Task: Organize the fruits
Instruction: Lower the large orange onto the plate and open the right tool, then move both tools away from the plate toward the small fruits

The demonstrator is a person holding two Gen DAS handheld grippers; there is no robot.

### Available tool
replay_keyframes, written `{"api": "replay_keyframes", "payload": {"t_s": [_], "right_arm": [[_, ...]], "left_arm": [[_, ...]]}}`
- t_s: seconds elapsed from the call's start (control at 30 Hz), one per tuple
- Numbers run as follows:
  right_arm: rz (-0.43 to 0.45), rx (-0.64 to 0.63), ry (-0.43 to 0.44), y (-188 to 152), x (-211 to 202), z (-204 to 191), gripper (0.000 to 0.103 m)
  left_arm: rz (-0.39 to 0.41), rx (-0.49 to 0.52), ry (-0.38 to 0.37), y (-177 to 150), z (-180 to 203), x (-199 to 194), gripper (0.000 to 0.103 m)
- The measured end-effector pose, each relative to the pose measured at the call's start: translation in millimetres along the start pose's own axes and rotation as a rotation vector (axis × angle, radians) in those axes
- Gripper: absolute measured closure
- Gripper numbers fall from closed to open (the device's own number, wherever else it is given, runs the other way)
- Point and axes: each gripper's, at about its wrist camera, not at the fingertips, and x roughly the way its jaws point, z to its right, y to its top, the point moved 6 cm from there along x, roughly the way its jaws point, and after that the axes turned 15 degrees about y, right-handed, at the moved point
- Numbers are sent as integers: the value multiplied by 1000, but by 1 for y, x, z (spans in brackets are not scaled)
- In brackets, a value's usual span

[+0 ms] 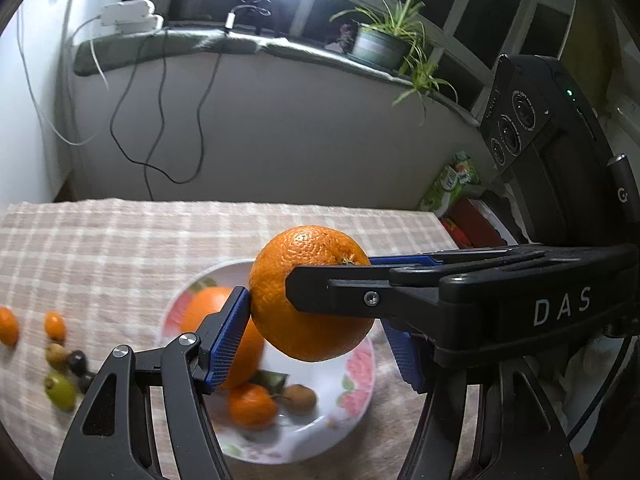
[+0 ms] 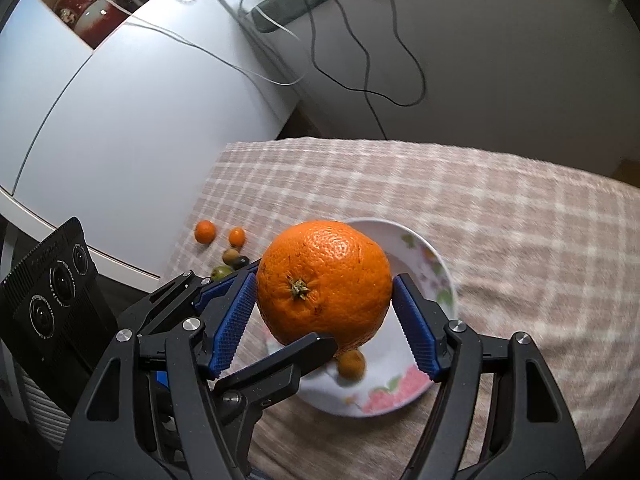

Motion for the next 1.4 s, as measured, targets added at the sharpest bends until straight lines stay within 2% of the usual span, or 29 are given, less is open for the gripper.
{"api": "replay_keyframes", "payload": {"t_s": [0.4, 0.67, 0.77, 0.83, 0.87, 0.93, 1.13, 1.37, 1.4], "right_arm": [[-23, 69, -1, -24, 6, 34, 30], [-40, 79, -26, -26, 12, 41, 30], [-50, 68, -63, -28, 13, 42, 30], [-56, 57, -99, -28, 15, 43, 38], [-57, 55, -95, -28, 15, 43, 47], [-38, 69, -60, -24, 12, 40, 47], [6, 56, -63, -15, 0, 34, 47], [8, 49, -62, -21, -6, 32, 47], [9, 48, -64, -21, -6, 31, 44]], "left_arm": [[-57, 22, 9, -24, 17, 19, 38], [-77, 30, 9, -25, 19, 30, 37], [-66, 66, 27, -25, 25, 30, 40], [-51, 79, 24, -25, 28, 28, 40], [-45, 86, 23, -25, 29, 26, 40], [-35, 110, 38, -24, 30, 23, 40], [-21, 104, 48, -24, 19, 13, 40], [-13, 94, 60, -24, 13, 6, 40], [-12, 97, 63, -24, 13, 5, 39]]}}
